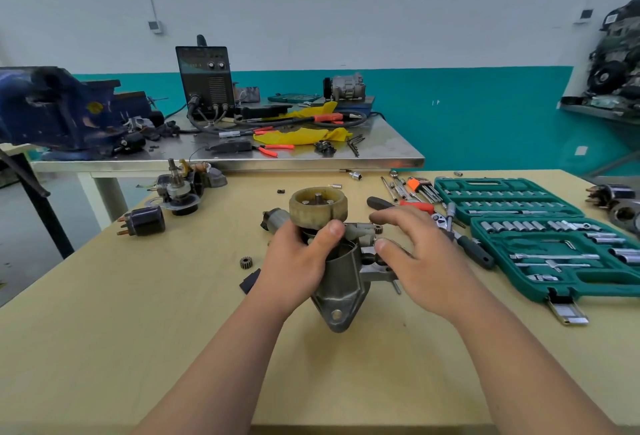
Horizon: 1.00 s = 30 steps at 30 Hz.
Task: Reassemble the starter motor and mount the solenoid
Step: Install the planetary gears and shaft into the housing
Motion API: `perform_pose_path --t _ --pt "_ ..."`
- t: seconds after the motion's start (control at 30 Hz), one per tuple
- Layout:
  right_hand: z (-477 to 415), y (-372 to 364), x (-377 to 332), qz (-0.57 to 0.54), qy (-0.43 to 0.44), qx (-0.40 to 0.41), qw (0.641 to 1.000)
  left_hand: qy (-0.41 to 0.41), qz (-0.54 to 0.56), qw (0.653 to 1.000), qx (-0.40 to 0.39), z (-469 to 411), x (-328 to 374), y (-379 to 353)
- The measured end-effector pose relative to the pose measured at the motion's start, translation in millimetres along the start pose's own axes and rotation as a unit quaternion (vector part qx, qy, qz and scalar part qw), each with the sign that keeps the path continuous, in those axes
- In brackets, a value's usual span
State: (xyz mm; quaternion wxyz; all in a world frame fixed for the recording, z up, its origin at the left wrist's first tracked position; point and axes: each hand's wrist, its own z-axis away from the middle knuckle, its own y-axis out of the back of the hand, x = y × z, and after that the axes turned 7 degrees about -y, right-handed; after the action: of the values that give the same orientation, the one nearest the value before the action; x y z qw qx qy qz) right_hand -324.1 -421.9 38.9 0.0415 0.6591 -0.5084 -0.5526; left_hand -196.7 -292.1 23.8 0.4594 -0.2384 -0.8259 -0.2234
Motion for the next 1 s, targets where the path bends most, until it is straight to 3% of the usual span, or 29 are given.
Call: perform_pose_path --t 0.1,0.17,0.27,0.37,0.63,1.0 --pt "6 -18 1 -0.265 -0.102 0.019 0.959 0.019 -0.030 0.999 -0.006 -2 1 0" --pt "5 -21 0 -0.324 -0.117 0.015 0.939 0.024 -0.052 0.998 -0.020 -3 3 1" --pt "3 -17 -1 -0.206 -0.057 -0.032 0.976 0.028 -0.069 0.996 -0.051 -3 8 4" --pt "-1 -16 0 -0.145 -0.038 -0.044 0.988 0.018 -0.081 0.994 -0.077 -3 10 7" --pt "-1 -22 3 -0.242 -0.035 0.010 0.970 0.052 -0.039 0.996 -0.054 -5 11 -1" --pt "-2 -29 5 -0.258 -0.034 0.068 0.963 0.074 0.036 0.995 -0.054 -1 8 4"
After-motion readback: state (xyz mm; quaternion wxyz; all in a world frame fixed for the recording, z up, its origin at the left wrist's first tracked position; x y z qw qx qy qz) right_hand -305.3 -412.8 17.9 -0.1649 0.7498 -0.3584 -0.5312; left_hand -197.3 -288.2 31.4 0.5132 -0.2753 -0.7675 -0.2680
